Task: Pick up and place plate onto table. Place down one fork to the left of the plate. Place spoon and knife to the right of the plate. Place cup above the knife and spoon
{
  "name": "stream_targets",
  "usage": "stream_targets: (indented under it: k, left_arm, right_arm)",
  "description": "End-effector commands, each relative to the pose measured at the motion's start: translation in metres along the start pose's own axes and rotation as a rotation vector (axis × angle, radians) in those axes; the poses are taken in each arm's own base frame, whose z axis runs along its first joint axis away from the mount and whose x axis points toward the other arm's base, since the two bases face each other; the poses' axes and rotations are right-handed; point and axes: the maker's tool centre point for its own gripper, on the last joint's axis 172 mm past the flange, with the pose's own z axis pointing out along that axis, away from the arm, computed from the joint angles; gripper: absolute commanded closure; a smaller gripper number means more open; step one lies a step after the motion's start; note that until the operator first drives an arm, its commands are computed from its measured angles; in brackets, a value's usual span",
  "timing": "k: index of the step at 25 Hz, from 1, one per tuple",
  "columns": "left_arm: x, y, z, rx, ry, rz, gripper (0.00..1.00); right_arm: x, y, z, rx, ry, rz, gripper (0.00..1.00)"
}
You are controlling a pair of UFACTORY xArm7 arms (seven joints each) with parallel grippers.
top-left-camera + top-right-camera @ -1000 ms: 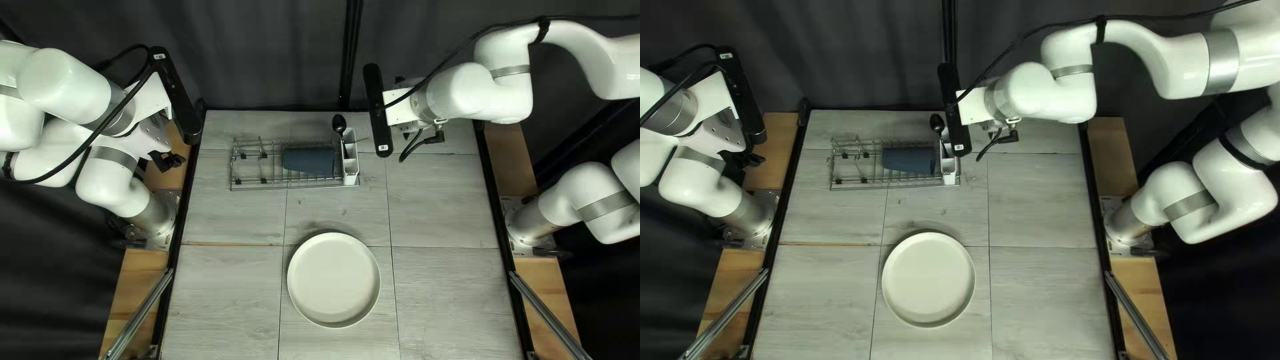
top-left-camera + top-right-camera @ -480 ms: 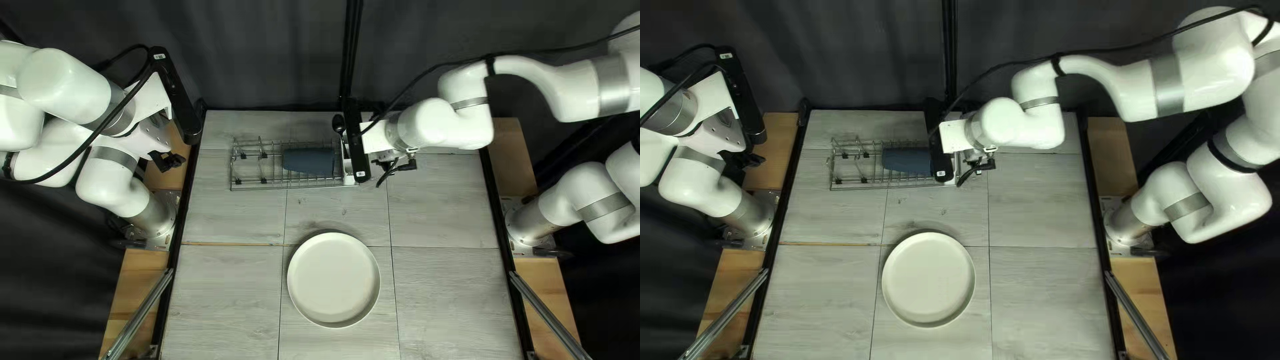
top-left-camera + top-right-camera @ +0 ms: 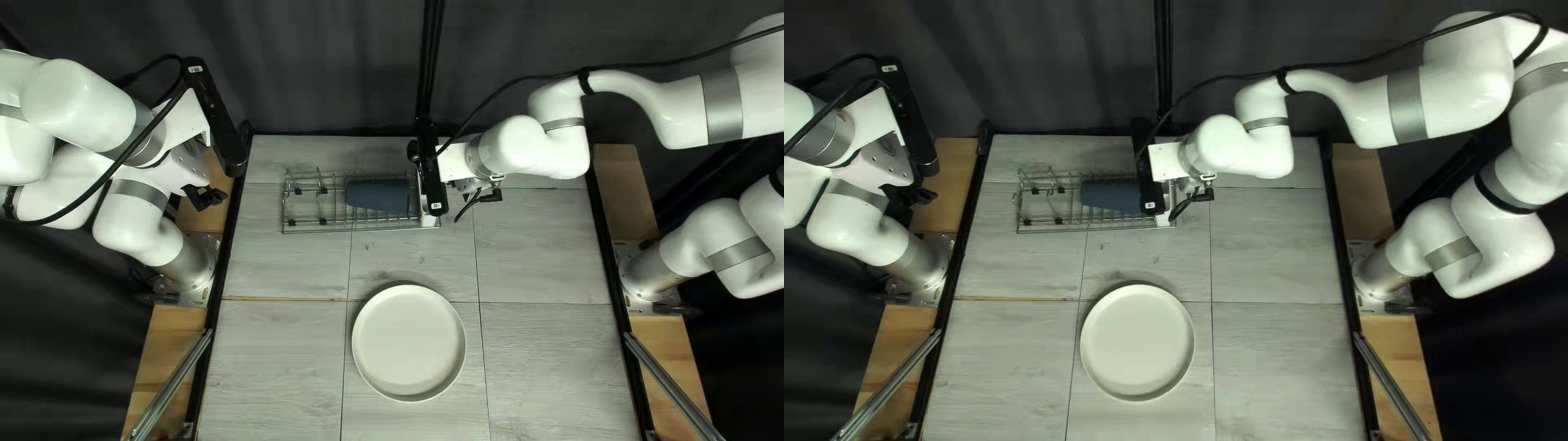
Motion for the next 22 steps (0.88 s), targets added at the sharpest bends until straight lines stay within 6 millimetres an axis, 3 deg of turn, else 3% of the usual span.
stream_targets:
  k: [1,6,7,12,15,17,21,22]
  left_arm:
    - [0.000,0.000,0.000,0.000,0.000,0.000,0.00]
    - [0.000,0.000,0.000,0.000,0.000,0.000,0.00]
    - [0.000,0.000,0.000,0.000,0.000,0.000,0.00]
    - [0.000,0.000,0.000,0.000,0.000,0.000,0.00]
    - [0.000,0.000,0.000,0.000,0.000,0.000,0.00]
    - [0.000,0.000,0.000,0.000,0.000,0.000,0.00]
    - [0.000,0.000,0.000,0.000,0.000,0.000,0.00]
    - [0.000,0.000,0.000,0.000,0.000,0.000,0.00]
  right_arm:
    - [-0.002,0.007,-0.011,-0.010,0.001,0.011,1.00]
    - [0.000,0.020,-0.060,-0.046,0.006,0.024,1.00]
    - [0.000,0.025,-0.082,-0.059,0.007,0.027,1.00]
    - [-0.002,0.047,-0.147,-0.093,-0.018,0.037,1.00]
    - [-0.005,0.051,-0.168,-0.087,-0.019,0.044,1.00]
    - [-0.006,0.042,-0.164,-0.080,-0.010,0.049,0.01]
    - [0.000,0.011,-0.129,-0.056,0.007,0.050,0.00]
    - [0.004,0.002,-0.111,-0.052,0.002,0.050,0.00]
